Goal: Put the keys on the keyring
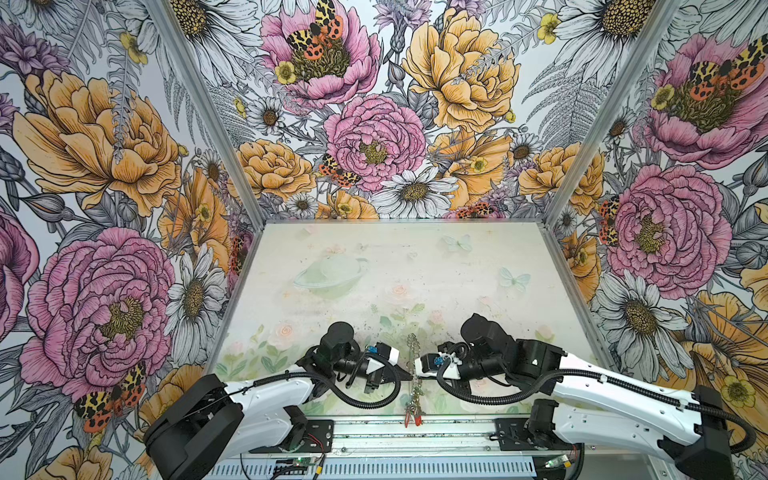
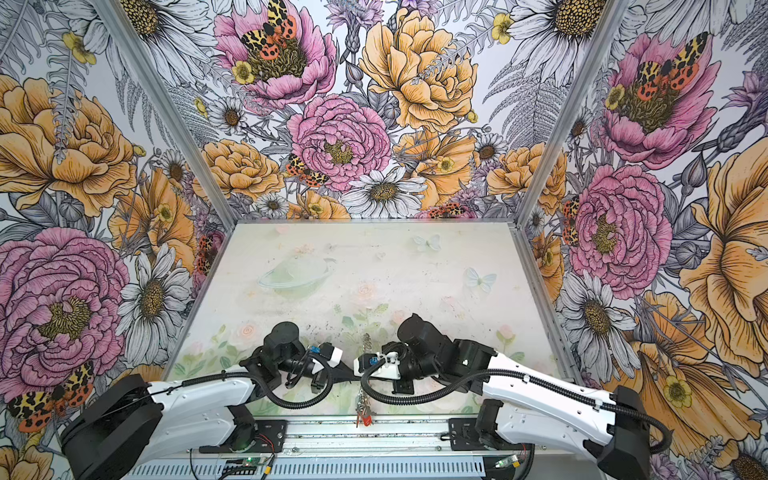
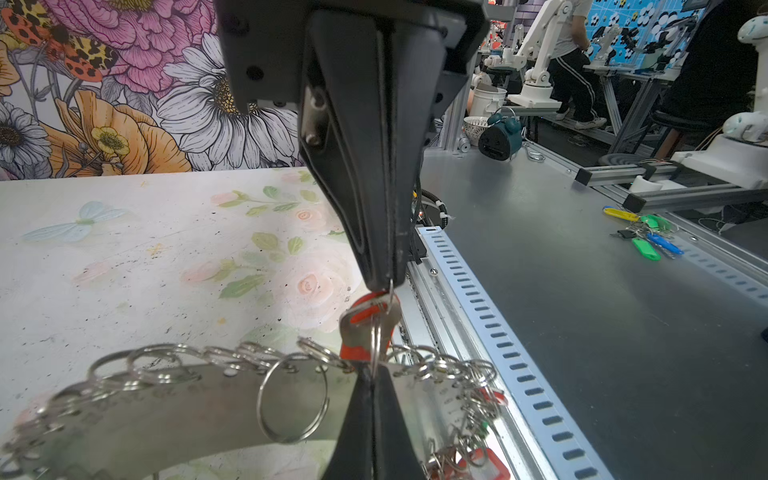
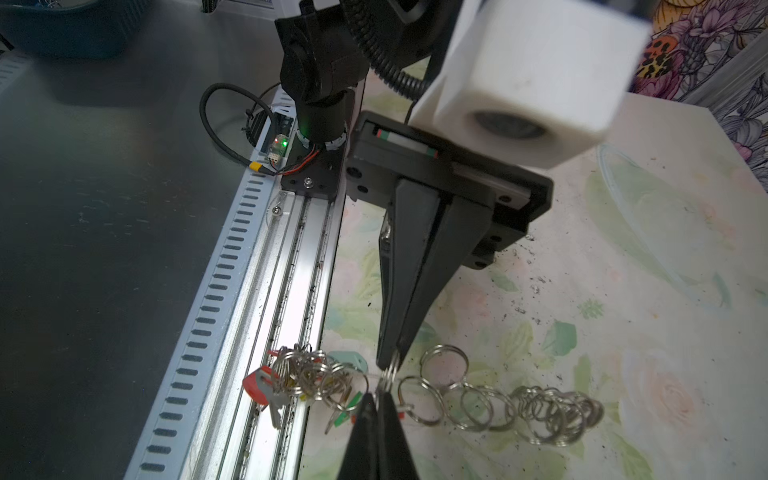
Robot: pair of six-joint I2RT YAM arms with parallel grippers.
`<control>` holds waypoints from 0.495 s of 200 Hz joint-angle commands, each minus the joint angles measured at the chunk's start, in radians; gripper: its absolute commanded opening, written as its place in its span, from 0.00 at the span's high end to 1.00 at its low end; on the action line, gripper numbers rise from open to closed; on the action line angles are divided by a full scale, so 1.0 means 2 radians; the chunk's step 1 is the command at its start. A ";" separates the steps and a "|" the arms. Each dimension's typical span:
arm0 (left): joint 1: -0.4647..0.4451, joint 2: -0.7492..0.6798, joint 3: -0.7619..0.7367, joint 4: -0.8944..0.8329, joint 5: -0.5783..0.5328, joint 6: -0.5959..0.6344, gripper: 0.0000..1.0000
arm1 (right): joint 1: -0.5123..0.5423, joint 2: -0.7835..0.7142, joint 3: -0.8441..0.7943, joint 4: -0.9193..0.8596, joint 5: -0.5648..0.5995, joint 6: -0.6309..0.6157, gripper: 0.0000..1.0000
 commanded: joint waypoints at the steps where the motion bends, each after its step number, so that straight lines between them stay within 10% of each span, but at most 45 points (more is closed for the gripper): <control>1: 0.000 -0.001 0.000 0.030 0.018 -0.002 1.00 | 0.003 -0.010 -0.003 0.004 0.019 0.004 1.00; 99: 0.000 0.001 0.001 0.030 0.018 -0.004 1.00 | 0.005 0.013 -0.001 0.005 0.006 0.000 1.00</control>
